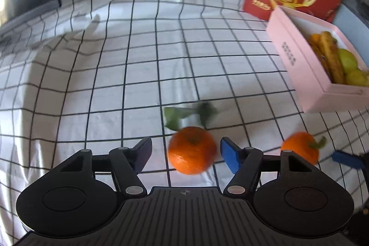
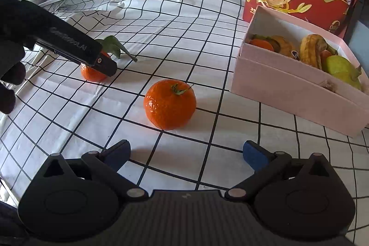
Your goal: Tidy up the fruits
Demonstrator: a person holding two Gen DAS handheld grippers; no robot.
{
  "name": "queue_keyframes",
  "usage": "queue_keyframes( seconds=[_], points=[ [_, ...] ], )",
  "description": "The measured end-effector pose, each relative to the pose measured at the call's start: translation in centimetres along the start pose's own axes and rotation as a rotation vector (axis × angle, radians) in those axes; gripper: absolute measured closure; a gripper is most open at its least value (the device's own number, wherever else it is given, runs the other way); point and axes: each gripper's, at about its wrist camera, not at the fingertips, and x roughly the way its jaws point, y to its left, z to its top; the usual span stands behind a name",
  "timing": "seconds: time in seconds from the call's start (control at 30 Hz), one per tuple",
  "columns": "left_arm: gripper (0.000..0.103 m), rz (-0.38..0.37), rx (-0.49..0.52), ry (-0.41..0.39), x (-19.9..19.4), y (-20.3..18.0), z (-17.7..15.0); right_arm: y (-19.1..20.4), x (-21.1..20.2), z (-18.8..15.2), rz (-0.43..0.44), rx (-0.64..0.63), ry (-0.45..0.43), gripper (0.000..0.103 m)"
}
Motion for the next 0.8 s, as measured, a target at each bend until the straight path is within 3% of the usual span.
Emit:
queue_keyframes(
  seconds=[0.17, 0.3, 0.37, 0.43, 0.6, 0.73, 0.8],
  points=[
    [0.051, -0.041, -0.050, 0.022, 0.4, 0.4, 0.1, -0.1, 0.0, 0.2, 0.002, -0.002, 0.017, 0.000],
    [0.051, -0.091, -0.062, 0.037, -1.4, 0.3, -1.1, -0.5, 0.0, 0.7, 0.031, -0.020, 0.052, 0.000],
    [0.051, -0.096, -0.048, 0.055, -2.6, -0.1, -2.2, -0.9, 0.0, 1.2, 0.049, 0.011, 0.052, 0.009],
    [0.051, -0.100, -0.024, 0.076, -3.7, -0.8, -3.2, -1.1, 0.1, 1.9, 0.069, 0.028, 0.040, 0.010],
    [0.051, -0.124, 0.029, 0.124, -5.3, -2.5, -5.6, 0.0, 0.8, 3.2, 0.064, -0.055, 0.018, 0.020],
    [0.051, -0.114, 0.027, 0.122, -6.1, -2.9, -6.6, 0.9, 1.4, 3.7, 0.060, -0.117, 0.028, 0.039],
    [0.051, -0.111, 0.021, 0.112, -6.4, -3.1, -6.8, 0.8, 1.5, 3.9, 0.065, -0.123, 0.031, 0.043]
  ],
)
